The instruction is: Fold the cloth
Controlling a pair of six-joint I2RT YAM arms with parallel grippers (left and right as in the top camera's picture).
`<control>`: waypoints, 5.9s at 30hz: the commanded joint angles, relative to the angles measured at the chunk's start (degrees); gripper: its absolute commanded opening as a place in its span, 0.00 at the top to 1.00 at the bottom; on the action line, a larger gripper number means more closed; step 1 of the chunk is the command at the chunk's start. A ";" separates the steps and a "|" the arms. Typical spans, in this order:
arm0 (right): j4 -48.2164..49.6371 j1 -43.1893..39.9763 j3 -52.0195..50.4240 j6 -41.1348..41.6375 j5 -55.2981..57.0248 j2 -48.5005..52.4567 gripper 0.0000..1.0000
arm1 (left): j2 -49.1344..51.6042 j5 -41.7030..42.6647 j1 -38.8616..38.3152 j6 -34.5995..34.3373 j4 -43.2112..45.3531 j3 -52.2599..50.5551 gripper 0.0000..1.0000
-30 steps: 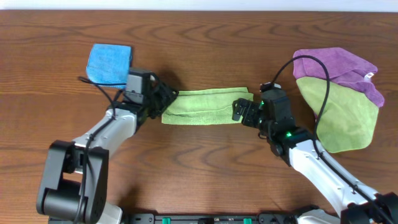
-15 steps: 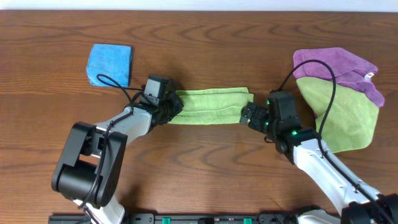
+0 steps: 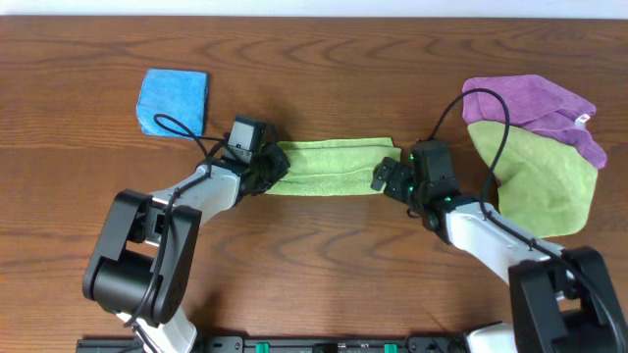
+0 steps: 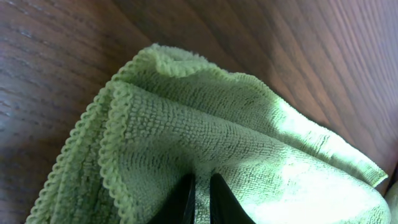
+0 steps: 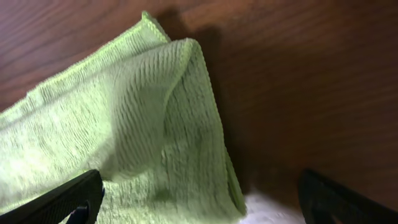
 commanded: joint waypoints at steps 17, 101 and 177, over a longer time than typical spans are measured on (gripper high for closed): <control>12.39 -0.24 0.46 8.79 -3.96 9.05 0.06 | 2.64 -0.81 0.02 0.22 -3.56 -1.42 0.89; 13.29 27.78 24.81 -0.81 -5.97 19.17 0.62 | -14.03 20.50 24.20 11.43 -6.88 -1.40 0.82; -44.22 19.85 -13.42 2.69 7.76 -66.97 0.01 | -0.09 14.60 10.49 -3.67 -4.85 -6.80 0.61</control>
